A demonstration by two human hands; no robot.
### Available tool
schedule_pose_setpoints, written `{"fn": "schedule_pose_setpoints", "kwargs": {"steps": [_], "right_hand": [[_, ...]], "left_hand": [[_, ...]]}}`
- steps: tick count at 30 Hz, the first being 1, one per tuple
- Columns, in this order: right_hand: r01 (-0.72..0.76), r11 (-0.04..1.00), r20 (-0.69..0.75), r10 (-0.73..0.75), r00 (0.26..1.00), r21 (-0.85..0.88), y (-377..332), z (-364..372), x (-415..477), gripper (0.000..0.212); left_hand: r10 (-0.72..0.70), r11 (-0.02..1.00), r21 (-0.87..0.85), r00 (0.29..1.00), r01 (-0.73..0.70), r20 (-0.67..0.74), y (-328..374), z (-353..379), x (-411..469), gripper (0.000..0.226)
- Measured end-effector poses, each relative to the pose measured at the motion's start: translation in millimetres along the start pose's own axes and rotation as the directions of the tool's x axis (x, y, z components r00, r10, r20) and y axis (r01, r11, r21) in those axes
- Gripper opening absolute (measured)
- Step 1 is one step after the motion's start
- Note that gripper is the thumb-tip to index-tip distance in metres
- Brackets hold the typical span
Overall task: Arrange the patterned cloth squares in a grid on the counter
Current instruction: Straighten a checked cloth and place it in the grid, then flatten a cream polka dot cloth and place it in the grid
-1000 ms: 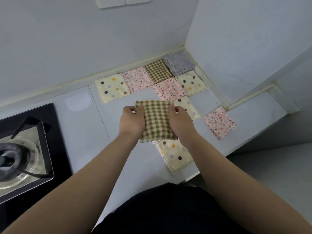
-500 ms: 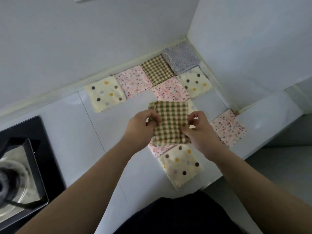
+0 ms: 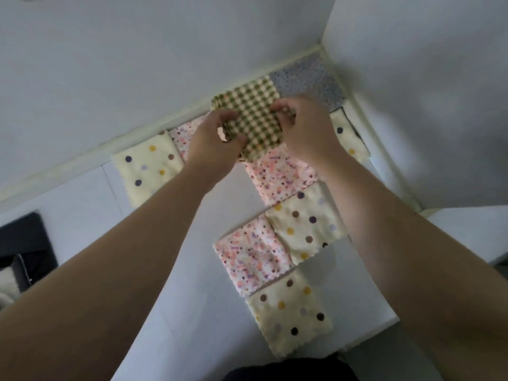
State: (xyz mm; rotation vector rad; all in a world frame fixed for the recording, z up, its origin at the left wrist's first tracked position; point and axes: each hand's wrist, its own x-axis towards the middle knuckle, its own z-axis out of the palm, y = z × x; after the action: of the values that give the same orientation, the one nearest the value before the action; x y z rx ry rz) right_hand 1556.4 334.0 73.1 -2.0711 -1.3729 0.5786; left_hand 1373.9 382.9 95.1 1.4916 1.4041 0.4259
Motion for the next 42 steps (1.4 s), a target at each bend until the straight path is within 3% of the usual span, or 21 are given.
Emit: {"fn": "schedule_pose_setpoints", "kwargs": {"steps": [5,8,12,15,18,20,22,28,35,39,42], "right_hand": [[0.038,0.998,0.102,-0.031,0.994,-0.058,5.7,1.3,43.0,0.037],[0.076,0.980,0.155,-0.047,0.987,-0.184,10.0,8.2,58.0,0.037],[0.128,0.932,0.221,-0.054,0.974,-0.338,9.7,10.6,65.2,0.026],[0.202,0.881,0.241,-0.104,0.965,-0.428,2.2,4.8,66.0,0.019],[0.291,0.831,0.211,-0.214,0.954,-0.474,-4.0,-0.9,65.3,0.025],[0.395,0.785,0.229,-0.322,0.919,-0.478,-5.5,-1.4,65.3,0.025],[0.479,0.730,0.269,-0.397,0.878,-0.487,-3.7,2.3,68.0,0.024],[0.451,0.708,0.407,-0.248,0.879,-0.544,-3.1,14.4,69.9,0.031],[0.380,0.735,0.386,-0.173,0.906,-0.562,-7.1,22.0,63.4,0.032],[0.383,0.770,0.348,-0.222,0.911,-0.510,-7.7,11.4,47.3,0.034],[0.353,0.821,0.288,-0.241,0.927,-0.448,-10.1,-1.9,15.3,0.028]], "left_hand": [[-0.063,0.998,-0.013,0.997,0.063,-0.034,-0.2,12.3,39.9,0.040],[-0.102,0.994,0.028,0.993,0.103,-0.057,0.3,20.1,46.5,0.050],[-0.010,0.957,0.290,0.999,0.025,-0.053,2.6,25.4,47.1,0.053],[0.086,0.835,0.548,0.996,-0.052,-0.038,5.3,23.5,45.5,0.053],[0.334,0.568,0.797,0.943,-0.206,0.006,2.5,21.0,45.5,0.047],[0.411,0.428,0.861,0.907,-0.276,0.087,1.4,20.2,48.3,0.048],[0.382,0.377,0.872,0.910,-0.312,0.160,-0.6,20.6,52.9,0.051],[0.256,0.435,0.833,0.934,-0.341,0.249,-2.4,21.7,59.3,0.059],[0.196,0.476,0.805,0.936,-0.353,0.294,-3.5,20.1,70.2,0.064],[0.338,0.571,0.722,0.914,-0.390,0.225,-4.0,13.9,47.1,0.054],[0.501,0.575,0.679,0.853,-0.457,0.149,-13.0,8.7,6.7,0.037]]}}
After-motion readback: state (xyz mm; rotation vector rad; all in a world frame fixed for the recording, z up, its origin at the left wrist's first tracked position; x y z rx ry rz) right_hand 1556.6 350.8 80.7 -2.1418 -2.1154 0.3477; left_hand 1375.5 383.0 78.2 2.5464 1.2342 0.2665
